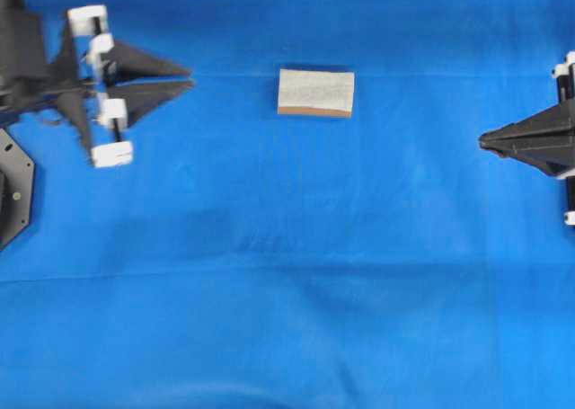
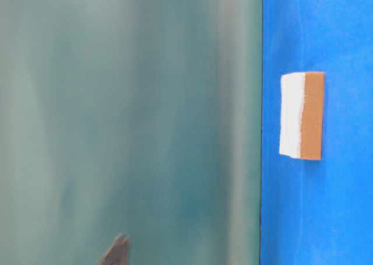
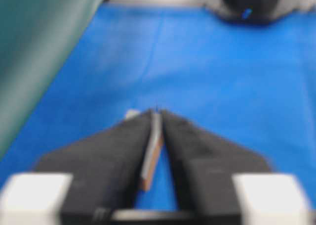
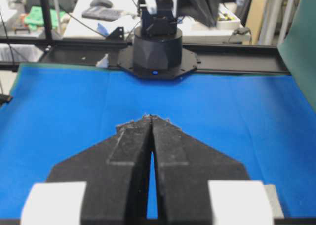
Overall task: Hand over the sponge with the left arm and wipe it with the right arm.
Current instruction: 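Reach the left gripper to the sponge and grasp its left end, then lift the sponge with the left gripper and hold it toward center, then move the right gripper to the sponge and grasp its right end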
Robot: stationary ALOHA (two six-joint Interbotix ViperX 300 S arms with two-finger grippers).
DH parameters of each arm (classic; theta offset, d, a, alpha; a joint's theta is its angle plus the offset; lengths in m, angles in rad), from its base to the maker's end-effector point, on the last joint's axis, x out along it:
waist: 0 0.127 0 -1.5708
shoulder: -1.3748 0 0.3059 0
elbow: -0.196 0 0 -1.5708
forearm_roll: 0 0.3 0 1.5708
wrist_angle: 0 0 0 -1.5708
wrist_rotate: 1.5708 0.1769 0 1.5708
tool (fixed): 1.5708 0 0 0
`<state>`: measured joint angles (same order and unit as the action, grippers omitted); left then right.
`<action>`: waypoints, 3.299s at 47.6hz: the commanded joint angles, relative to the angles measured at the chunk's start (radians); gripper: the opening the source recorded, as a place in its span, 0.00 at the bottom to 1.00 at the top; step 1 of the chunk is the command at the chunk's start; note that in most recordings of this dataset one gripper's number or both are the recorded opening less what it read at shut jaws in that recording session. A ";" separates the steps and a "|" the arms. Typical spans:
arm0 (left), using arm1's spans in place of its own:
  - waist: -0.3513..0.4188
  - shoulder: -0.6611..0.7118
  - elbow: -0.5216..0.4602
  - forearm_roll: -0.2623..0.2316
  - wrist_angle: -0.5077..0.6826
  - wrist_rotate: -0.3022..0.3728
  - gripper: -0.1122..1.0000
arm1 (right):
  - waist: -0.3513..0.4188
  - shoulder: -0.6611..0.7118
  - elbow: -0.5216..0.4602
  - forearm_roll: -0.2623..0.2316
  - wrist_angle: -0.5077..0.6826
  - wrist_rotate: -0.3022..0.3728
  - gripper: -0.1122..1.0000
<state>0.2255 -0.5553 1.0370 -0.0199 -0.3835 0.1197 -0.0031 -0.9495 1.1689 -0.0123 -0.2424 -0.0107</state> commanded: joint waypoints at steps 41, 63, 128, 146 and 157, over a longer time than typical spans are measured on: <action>0.101 0.761 -0.428 0.000 0.110 0.189 0.94 | -0.006 0.028 -0.020 0.000 0.005 0.003 0.10; 0.130 0.836 -0.460 0.000 0.127 0.199 0.95 | -0.011 0.031 -0.020 -0.002 0.011 0.003 0.10; -0.121 0.351 -0.425 -0.006 0.540 -0.018 0.28 | -0.043 0.031 -0.028 -0.006 0.015 -0.005 0.10; -0.123 0.354 -0.426 -0.006 0.538 -0.011 0.28 | -0.044 0.129 -0.103 -0.005 0.012 0.014 0.10; -0.123 0.356 -0.428 -0.006 0.538 -0.005 0.28 | -0.044 0.301 -0.213 -0.006 0.012 0.000 0.31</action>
<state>0.1043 -0.1841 0.6228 -0.0245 0.1626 0.1135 -0.0460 -0.7010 1.0094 -0.0169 -0.2224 -0.0061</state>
